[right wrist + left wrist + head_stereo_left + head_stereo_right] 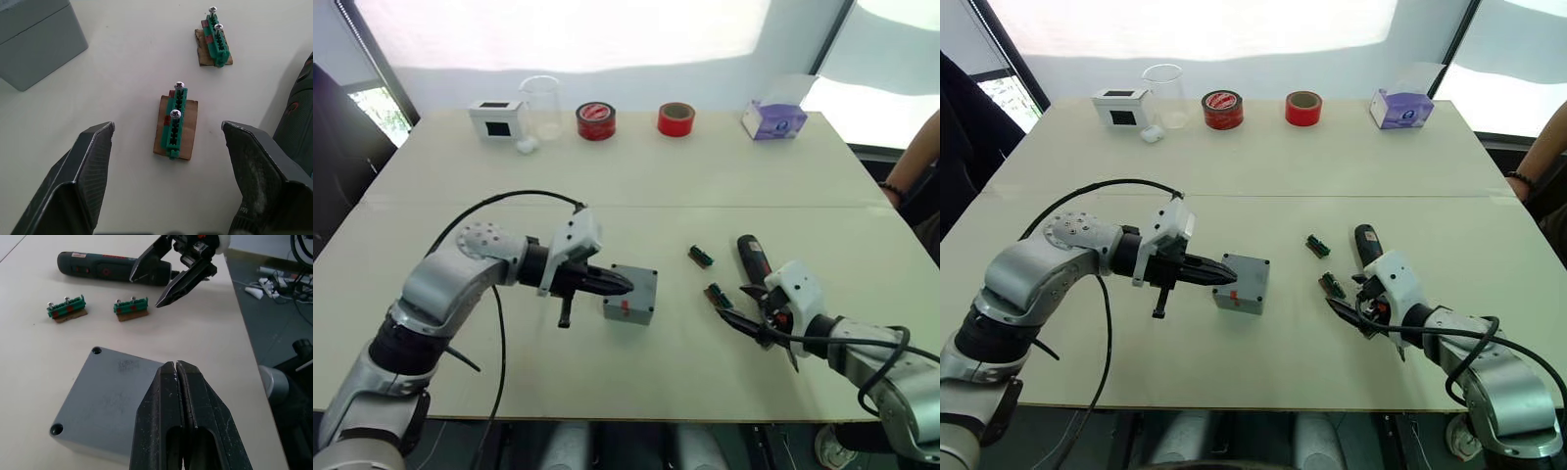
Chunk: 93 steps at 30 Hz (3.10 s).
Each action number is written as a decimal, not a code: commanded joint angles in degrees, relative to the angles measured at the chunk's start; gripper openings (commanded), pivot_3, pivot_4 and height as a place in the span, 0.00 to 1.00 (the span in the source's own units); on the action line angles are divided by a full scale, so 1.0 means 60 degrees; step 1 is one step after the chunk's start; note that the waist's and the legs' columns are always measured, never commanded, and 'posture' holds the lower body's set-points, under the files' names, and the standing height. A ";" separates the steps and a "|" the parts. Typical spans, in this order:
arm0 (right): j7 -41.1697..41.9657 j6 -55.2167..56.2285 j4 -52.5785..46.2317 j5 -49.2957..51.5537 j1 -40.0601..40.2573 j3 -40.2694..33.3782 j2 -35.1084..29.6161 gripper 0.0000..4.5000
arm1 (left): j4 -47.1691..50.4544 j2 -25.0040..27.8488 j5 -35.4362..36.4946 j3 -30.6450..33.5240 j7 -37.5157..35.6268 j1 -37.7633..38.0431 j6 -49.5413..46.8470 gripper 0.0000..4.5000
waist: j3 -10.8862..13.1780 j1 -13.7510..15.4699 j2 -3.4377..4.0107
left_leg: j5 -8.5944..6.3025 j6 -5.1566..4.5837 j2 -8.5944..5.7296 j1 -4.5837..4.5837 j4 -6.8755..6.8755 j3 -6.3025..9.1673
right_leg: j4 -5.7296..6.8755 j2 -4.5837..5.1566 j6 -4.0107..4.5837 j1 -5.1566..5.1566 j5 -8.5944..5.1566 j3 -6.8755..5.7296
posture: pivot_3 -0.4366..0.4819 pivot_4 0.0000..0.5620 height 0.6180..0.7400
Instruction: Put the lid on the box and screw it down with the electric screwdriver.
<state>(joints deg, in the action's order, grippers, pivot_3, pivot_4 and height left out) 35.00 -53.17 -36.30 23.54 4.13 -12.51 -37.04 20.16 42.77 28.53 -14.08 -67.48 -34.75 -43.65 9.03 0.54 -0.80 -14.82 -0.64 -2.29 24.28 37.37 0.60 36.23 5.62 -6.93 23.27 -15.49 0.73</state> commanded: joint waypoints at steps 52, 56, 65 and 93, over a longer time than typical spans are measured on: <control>-0.0481 0.1266 0.0315 0.0216 -0.0808 0.0189 -0.0120 0.03 | -0.1087 -0.0131 -0.0864 0.0436 0.0699 -0.0468 0.0860 0.00 | 0.0001 0.0016 -0.0001 | -0.0005 -0.0014 0.0006 -0.0001 0.0092 0.0001 | 0.0057 -0.0021 -0.0021 -0.0024 0.0007 -0.0005 | 0.48 0.27 1.00; -0.0347 0.1226 0.0062 0.0513 -0.1427 0.0151 -0.0170 0.03 | -0.1138 0.0020 -0.0828 0.0610 0.0678 -0.0376 0.0767 0.00 | 0.0001 0.0008 0.0000 | -0.0005 -0.0014 0.0007 -0.0001 0.0094 0.0001 | 0.0066 -0.0021 -0.0021 -0.0020 0.0007 -0.0004 | 0.48 0.27 1.00; -0.0487 0.0944 -0.0116 0.0862 -0.3426 0.2033 0.0659 0.03 | -0.0666 0.0338 -0.0492 0.1000 0.0877 0.0340 0.0223 0.00 | 0.0003 -0.0002 0.0003 | -0.0005 -0.0013 0.0013 -0.0001 0.0096 0.0004 | 0.0076 -0.0024 -0.0020 -0.0013 0.0004 -0.0003 | 0.48 0.27 1.00; -0.0290 0.2117 0.1253 -0.0384 -0.3451 0.3285 0.0892 0.03 | -0.0244 0.0297 -0.0182 0.1262 0.1541 0.0648 -0.0129 0.00 | 0.0004 0.0004 0.0002 | -0.0004 -0.0012 0.0003 0.0003 0.0114 0.0001 | 0.0123 -0.0017 -0.0016 0.0005 0.0002 0.0000 | 0.48 0.27 1.00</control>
<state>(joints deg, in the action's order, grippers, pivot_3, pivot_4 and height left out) 33.42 -41.62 -28.13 21.47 -16.36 8.12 -32.07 17.65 44.35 26.90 -7.62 -58.29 -29.71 -44.68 9.05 0.57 -0.79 -14.84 -0.71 -2.28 24.30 38.05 0.61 36.96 5.52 -7.02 23.30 -15.48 0.73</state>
